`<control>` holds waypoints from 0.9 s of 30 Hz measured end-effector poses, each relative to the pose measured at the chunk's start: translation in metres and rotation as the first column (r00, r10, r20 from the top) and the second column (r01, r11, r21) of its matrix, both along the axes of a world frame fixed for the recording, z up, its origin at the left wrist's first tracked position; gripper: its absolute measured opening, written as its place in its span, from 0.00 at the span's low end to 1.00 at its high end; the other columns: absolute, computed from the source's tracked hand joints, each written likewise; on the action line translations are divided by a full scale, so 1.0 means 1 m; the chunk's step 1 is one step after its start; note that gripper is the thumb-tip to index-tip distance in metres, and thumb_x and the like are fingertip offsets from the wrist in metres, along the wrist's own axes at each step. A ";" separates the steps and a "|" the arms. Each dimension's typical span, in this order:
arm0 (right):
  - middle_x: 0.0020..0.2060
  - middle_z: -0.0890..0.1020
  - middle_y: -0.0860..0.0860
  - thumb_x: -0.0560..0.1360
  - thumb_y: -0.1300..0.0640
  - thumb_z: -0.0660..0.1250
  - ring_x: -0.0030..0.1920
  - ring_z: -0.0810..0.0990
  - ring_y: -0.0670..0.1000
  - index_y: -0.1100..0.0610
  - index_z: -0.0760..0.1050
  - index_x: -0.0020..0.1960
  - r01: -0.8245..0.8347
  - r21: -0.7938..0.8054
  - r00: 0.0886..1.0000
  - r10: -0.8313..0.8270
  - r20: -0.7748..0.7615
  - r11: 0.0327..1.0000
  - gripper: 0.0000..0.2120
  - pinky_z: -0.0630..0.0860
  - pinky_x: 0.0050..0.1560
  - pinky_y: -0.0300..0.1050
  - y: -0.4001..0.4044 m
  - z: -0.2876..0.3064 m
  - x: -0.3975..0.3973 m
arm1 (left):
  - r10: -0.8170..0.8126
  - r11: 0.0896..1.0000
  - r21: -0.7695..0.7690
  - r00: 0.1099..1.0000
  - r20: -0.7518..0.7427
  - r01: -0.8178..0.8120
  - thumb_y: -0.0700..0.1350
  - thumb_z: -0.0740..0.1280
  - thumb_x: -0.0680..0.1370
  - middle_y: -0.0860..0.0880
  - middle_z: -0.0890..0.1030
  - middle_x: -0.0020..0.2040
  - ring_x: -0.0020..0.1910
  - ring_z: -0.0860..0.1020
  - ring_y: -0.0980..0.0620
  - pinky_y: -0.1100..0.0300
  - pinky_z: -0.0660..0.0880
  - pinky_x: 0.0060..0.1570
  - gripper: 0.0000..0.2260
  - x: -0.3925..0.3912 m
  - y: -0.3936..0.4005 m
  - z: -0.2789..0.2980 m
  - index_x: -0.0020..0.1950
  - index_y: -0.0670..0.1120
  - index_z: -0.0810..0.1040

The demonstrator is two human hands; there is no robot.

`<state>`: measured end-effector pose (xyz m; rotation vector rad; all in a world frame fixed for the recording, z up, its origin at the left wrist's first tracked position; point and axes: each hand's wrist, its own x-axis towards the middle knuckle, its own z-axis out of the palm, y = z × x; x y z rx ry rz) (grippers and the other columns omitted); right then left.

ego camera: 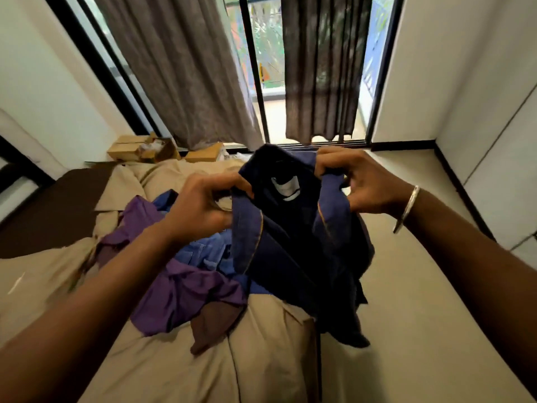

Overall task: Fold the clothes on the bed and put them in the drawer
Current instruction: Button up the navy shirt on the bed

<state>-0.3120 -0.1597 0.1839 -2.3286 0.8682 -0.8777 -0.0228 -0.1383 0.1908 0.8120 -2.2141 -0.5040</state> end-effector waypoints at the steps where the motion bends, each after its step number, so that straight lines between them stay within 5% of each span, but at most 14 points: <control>1: 0.35 0.68 0.57 0.63 0.73 0.68 0.36 0.66 0.50 0.63 0.68 0.35 0.040 0.033 0.998 -0.041 0.037 0.999 0.10 0.62 0.35 0.42 0.002 -0.008 0.016 | -0.013 0.997 0.069 0.995 -0.101 0.020 0.43 0.73 0.71 0.59 0.79 0.39 0.39 0.75 0.64 0.67 0.71 0.40 0.05 0.014 0.000 -0.012 0.43 0.49 0.78; 4: 0.29 0.70 0.57 0.72 0.70 0.66 0.32 0.71 0.46 0.59 0.74 0.29 0.230 0.124 0.946 -0.252 0.204 0.965 0.14 0.67 0.31 0.45 0.013 -0.018 0.057 | -0.024 0.961 0.253 0.949 -0.314 0.108 0.44 0.68 0.71 0.60 0.73 0.36 0.34 0.67 0.63 0.67 0.66 0.36 0.08 0.042 -0.001 -0.032 0.45 0.50 0.70; 6: 0.25 0.77 0.44 0.75 0.68 0.62 0.29 0.75 0.38 0.47 0.80 0.26 0.316 0.188 0.879 -0.361 0.310 0.930 0.25 0.73 0.31 0.33 0.024 -0.015 0.085 | -0.003 0.918 0.363 0.918 -0.396 0.160 0.47 0.67 0.69 0.63 0.76 0.36 0.35 0.71 0.67 0.71 0.69 0.38 0.11 0.051 -0.003 -0.031 0.47 0.53 0.68; 7: 0.27 0.78 0.40 0.72 0.65 0.64 0.31 0.76 0.36 0.43 0.82 0.29 0.368 0.158 0.853 -0.400 0.335 0.916 0.21 0.73 0.33 0.31 0.028 -0.012 0.097 | -0.025 0.900 0.380 0.895 -0.446 0.214 0.49 0.66 0.68 0.63 0.76 0.37 0.36 0.72 0.69 0.73 0.69 0.40 0.11 0.055 -0.004 -0.032 0.47 0.52 0.67; 9: 0.35 0.80 0.43 0.64 0.61 0.64 0.39 0.76 0.41 0.47 0.84 0.38 0.374 0.139 0.839 -0.399 0.370 0.917 0.12 0.73 0.40 0.36 0.034 -0.005 0.119 | -0.112 0.890 0.336 0.863 -0.492 0.307 0.50 0.65 0.70 0.62 0.73 0.40 0.37 0.69 0.69 0.72 0.68 0.42 0.12 0.058 -0.003 -0.037 0.46 0.48 0.65; 11: 0.40 0.78 0.50 0.63 0.63 0.63 0.42 0.74 0.43 0.58 0.82 0.43 0.381 0.132 0.834 -0.402 0.378 0.915 0.13 0.71 0.42 0.38 0.039 -0.007 0.135 | -0.151 0.912 0.278 0.877 -0.456 0.302 0.47 0.66 0.72 0.63 0.71 0.40 0.38 0.66 0.67 0.70 0.65 0.41 0.13 0.061 0.002 -0.047 0.49 0.44 0.65; 15: 0.33 0.72 0.55 0.65 0.69 0.60 0.39 0.70 0.47 0.74 0.71 0.36 0.347 0.042 0.888 -0.343 0.305 0.937 0.06 0.65 0.35 0.50 0.049 -0.005 0.152 | -0.178 0.895 0.277 0.851 -0.494 0.348 0.42 0.68 0.73 0.64 0.71 0.40 0.38 0.66 0.67 0.70 0.66 0.42 0.13 0.052 0.022 -0.062 0.49 0.46 0.63; 20: 0.30 0.70 0.59 0.64 0.64 0.66 0.35 0.66 0.47 0.65 0.69 0.34 0.437 -0.038 0.866 -0.410 0.286 0.898 0.05 0.61 0.34 0.47 0.069 0.012 0.171 | -0.079 0.914 0.310 0.863 -0.499 0.263 0.31 0.70 0.69 0.51 0.72 0.43 0.42 0.69 0.61 0.65 0.69 0.43 0.18 0.045 0.049 -0.056 0.52 0.40 0.66; 24: 0.45 0.76 0.62 0.67 0.69 0.66 0.43 0.76 0.55 0.67 0.71 0.53 0.397 -0.074 0.882 -0.357 0.309 0.915 0.15 0.74 0.41 0.57 0.091 0.004 0.181 | 0.055 0.969 0.232 0.838 -0.543 0.086 0.32 0.68 0.67 0.48 0.73 0.38 0.39 0.70 0.53 0.53 0.67 0.36 0.16 0.047 0.069 -0.056 0.47 0.45 0.66; 27: 0.61 0.73 0.64 0.68 0.67 0.67 0.57 0.77 0.60 0.68 0.61 0.68 0.473 -0.109 0.798 -0.372 0.474 0.874 0.31 0.77 0.54 0.54 0.125 -0.034 0.187 | 0.090 0.990 0.144 0.818 -0.568 -0.010 0.34 0.70 0.68 0.60 0.73 0.37 0.36 0.69 0.60 0.61 0.68 0.37 0.19 0.055 0.077 -0.074 0.45 0.51 0.64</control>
